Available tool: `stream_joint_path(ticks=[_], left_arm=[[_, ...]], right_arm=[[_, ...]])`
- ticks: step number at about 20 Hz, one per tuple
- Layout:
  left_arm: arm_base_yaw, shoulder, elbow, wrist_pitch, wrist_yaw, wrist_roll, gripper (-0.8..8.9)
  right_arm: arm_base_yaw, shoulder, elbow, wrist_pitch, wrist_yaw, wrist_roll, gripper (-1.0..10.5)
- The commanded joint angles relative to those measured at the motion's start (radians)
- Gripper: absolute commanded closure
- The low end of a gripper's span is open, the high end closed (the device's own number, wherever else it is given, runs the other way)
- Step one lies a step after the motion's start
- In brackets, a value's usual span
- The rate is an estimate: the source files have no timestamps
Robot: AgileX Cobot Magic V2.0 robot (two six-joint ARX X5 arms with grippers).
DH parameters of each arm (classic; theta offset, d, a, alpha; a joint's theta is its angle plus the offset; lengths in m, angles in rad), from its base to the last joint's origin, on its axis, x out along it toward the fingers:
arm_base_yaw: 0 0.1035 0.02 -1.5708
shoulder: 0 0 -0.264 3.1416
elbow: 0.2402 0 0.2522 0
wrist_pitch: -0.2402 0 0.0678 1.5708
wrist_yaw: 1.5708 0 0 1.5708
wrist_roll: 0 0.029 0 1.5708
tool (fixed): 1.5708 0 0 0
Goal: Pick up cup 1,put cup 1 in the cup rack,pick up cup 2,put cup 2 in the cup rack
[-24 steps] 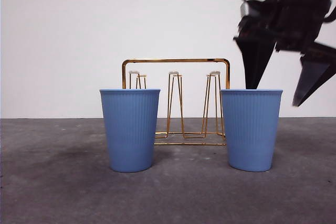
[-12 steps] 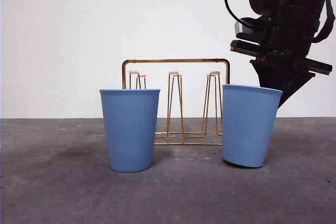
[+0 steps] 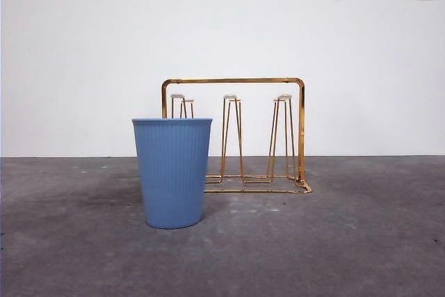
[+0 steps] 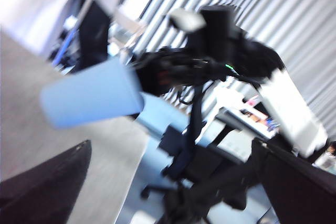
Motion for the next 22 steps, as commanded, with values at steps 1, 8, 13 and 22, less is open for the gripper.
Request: stream_joint_path(ticks=[1,8,13,22], left_arm=[[-0.092,0.050,0.001,0.201,-0.064,-0.143,1.57],[-0.333,0.286,0.002,0.912,-0.334,-0.438,1.57],[-0.400,0.389,0.018,1.114,-0.451,-0.510,1.57],[-0.447,0.476,0.098,1.128,-0.545,-0.497,1.57]], right_arm=[[0.001,-0.140,0.055,0.097,-0.006,0.039,9.6],[0.001,-0.274,0.166,0.258,-0.023,0.035,9.6],[0.001,-0.261,0.165,0.278,-0.077,0.036,9.6],[0.001,-0.188,0.164,0.297,-0.137,0.036,9.6]])
